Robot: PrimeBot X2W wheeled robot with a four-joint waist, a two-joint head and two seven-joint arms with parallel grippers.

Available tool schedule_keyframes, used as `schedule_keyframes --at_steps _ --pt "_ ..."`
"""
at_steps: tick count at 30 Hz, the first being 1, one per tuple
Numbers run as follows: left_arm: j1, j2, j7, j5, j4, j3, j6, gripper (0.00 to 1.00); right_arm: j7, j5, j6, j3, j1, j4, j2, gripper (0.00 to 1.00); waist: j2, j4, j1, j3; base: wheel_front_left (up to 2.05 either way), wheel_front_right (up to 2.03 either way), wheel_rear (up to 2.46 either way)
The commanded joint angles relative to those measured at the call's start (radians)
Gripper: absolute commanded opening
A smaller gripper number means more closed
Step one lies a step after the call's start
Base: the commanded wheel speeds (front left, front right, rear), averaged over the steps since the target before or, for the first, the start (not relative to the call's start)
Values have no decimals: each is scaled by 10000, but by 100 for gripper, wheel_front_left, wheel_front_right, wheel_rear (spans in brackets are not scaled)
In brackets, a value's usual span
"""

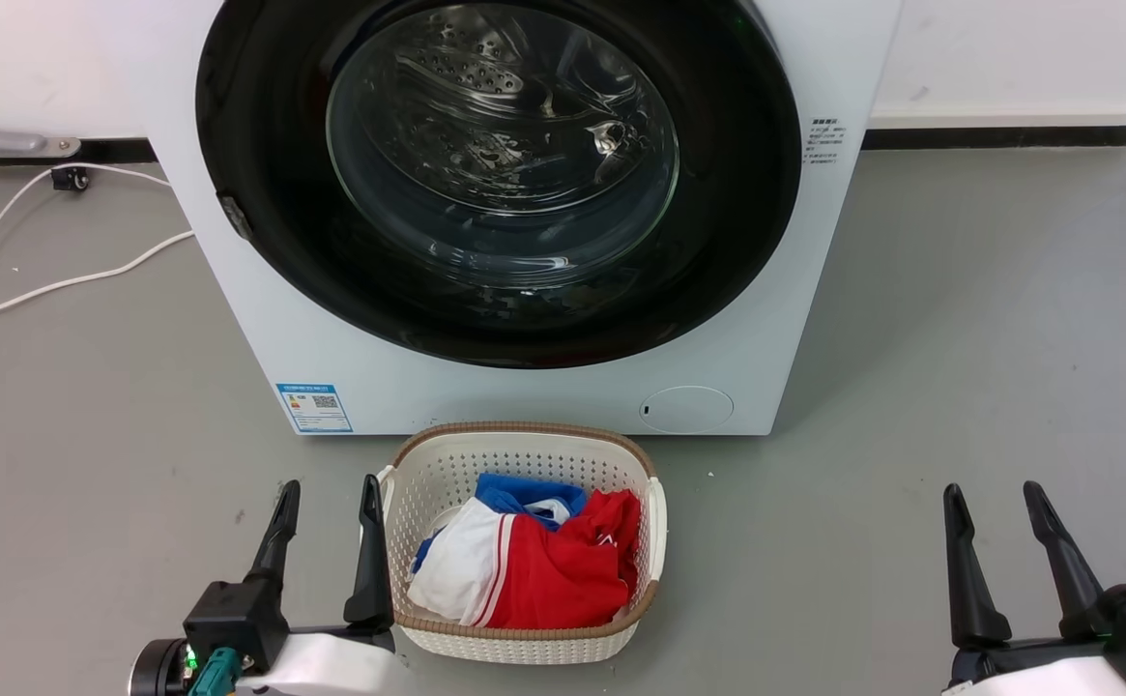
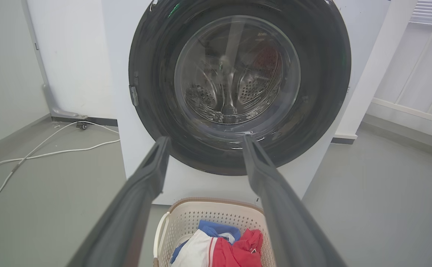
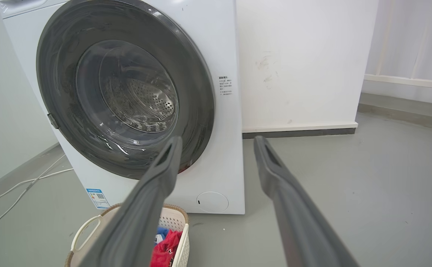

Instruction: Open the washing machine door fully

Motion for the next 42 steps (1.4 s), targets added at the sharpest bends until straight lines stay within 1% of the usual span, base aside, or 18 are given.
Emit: schedule_keyframes --at_steps 1,7,18,30,42 --pt "74 -51 -95 248 -8 50 -73 100 -85 -178 22 4 88 -98 -30 100 0 8 0 -3 0 0 0" --pt "160 -149 -207 584 66 185 -248 100 -191 -493 23 24 196 -137 -28 100 0 17 0 -11 0 0 0" --pt "283 -241 -403 1232 184 302 -320 100 -384 -1023 13 17 325 -232 -27 100 0 63 0 -18 0 0 0" --pt "257 -254 -386 926 360 309 -267 100 -374 -595 13 -50 305 -243 -27 100 0 77 0 -34 0 0 0" --pt "236 -254 -386 833 478 325 -196 100 -374 -465 13 -12 320 -184 -27 100 0 89 0 -13 0 0 0"
